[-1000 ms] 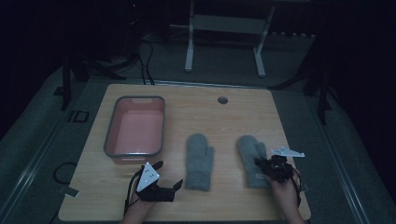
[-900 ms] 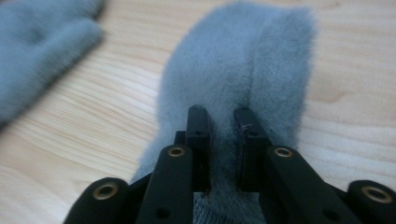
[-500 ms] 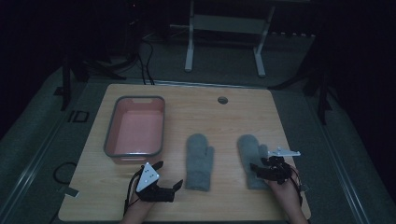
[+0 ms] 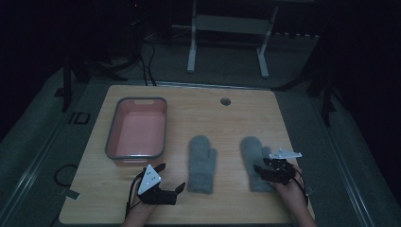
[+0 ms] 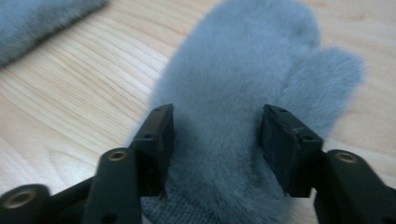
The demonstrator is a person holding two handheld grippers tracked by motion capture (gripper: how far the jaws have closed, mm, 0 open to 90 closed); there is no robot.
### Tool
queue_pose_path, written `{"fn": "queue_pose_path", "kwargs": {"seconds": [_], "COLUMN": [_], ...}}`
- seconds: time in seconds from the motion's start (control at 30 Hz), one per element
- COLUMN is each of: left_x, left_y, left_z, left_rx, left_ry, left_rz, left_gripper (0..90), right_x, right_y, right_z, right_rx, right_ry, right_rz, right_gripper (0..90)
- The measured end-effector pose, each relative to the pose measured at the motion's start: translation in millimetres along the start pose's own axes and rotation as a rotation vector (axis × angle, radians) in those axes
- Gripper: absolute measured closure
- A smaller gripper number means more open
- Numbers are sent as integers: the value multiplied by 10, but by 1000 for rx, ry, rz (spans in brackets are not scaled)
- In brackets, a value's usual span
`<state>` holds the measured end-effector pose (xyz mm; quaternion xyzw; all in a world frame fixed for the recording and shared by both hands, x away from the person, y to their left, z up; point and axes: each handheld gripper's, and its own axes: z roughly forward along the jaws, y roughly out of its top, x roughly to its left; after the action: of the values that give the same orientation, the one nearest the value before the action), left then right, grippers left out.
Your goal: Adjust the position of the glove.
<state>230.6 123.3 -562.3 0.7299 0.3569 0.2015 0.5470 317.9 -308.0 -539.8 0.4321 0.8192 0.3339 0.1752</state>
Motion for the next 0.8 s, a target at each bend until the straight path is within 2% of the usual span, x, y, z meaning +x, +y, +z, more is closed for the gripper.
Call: {"fn": "queue_pose_path", "kwargs": {"seconds": [0.07,0.1,0.13,0.23,0.27,0.33,0.43,0.47,0.57,0.6,0.63,0.73,0.8], "left_x": [-1,-4,-8,-8,-6,-4,-2,1,4,5,5,8,12], "left_y": [-1,-1,0,0,0,1,2,2,3,3,4,5,5], "left_z": [2,3,1,1,2,0,-1,-1,-4,-6,-8,-13,-16], "left_rx": [0,0,0,-1,-2,-3,-5,-4,-4,-5,-5,-5,-6], "left_ry": [-1,0,-1,0,-1,0,3,4,8,9,11,16,17], "left_rz": [0,2,4,2,1,-1,0,0,-2,0,2,8,6], "left_gripper": [13,13,13,13,13,13,13,13,13,13,13,13,13], "right_x": [-14,-22,-6,28,48,111,183,265,396,396,504,657,741], "right_y": [-18,-35,-64,-63,-47,-8,45,117,236,236,313,431,508], "right_z": [23,43,58,60,41,2,-31,-65,-90,-90,-98,-87,-64], "right_rx": [0,-5,-17,-18,-25,-66,-89,-112,-132,-132,-144,-162,-166], "right_ry": [7,4,8,-3,-16,-26,-47,-56,-61,-61,-57,-45,-18], "right_rz": [8,13,29,36,63,111,122,129,141,141,144,155,182], "right_gripper": [500,548,680,766,793,808,809,809,808,808,808,808,810]}}
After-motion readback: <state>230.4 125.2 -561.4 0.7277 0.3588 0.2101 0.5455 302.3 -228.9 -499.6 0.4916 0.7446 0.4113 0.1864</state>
